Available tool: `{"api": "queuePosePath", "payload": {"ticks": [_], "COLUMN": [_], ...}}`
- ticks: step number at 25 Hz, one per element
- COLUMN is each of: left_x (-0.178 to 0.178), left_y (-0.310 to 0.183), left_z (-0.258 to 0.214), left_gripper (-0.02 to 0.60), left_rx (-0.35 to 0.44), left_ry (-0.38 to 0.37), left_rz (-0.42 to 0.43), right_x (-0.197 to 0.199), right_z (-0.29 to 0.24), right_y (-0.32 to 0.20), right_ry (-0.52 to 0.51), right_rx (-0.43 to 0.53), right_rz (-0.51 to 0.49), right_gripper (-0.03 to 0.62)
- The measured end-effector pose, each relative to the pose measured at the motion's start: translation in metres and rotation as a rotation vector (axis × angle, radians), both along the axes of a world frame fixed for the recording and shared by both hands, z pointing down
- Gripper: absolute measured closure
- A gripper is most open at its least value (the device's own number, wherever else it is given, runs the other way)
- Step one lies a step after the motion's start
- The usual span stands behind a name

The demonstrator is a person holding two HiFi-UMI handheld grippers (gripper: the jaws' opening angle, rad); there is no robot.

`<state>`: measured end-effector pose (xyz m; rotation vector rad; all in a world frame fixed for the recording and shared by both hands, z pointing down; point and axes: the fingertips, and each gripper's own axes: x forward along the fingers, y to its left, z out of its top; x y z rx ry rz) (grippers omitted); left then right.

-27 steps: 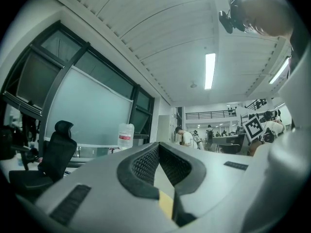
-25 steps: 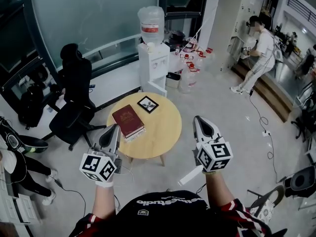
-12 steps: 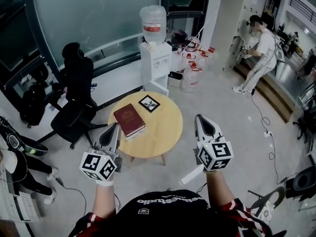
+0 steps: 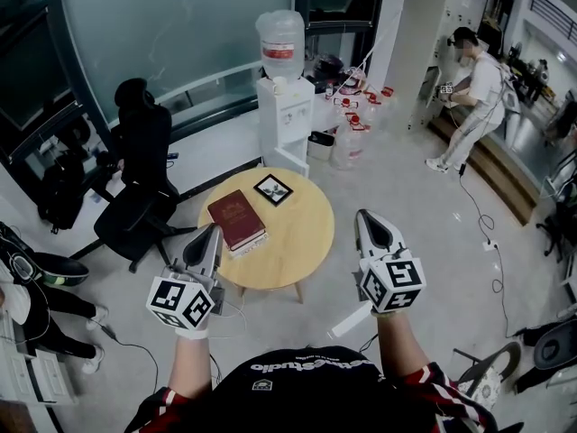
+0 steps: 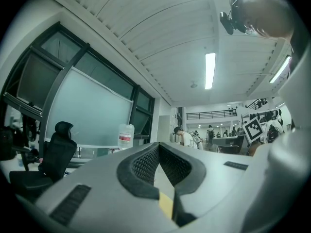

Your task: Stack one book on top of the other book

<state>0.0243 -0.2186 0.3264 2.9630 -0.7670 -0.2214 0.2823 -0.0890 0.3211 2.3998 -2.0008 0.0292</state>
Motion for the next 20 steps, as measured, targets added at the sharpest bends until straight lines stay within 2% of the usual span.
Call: {"api": "queuePosePath", "payload": {"ticks": [20], "left_x": [0.0044], "left_y": [-0.0017], "left_z": [-0.0009], "left_gripper": [0.565], "left_rx": [0.002], "left_ry": [0.002], "left_rz": [0.001], "right_x": [0.0017], "right_z": [0.0048], "right_y": [-0.0011], "right_ry": [-0.014], "right_rx": [-0.006], "right_rz": [-0.013], "right_gripper": [0.566]}}
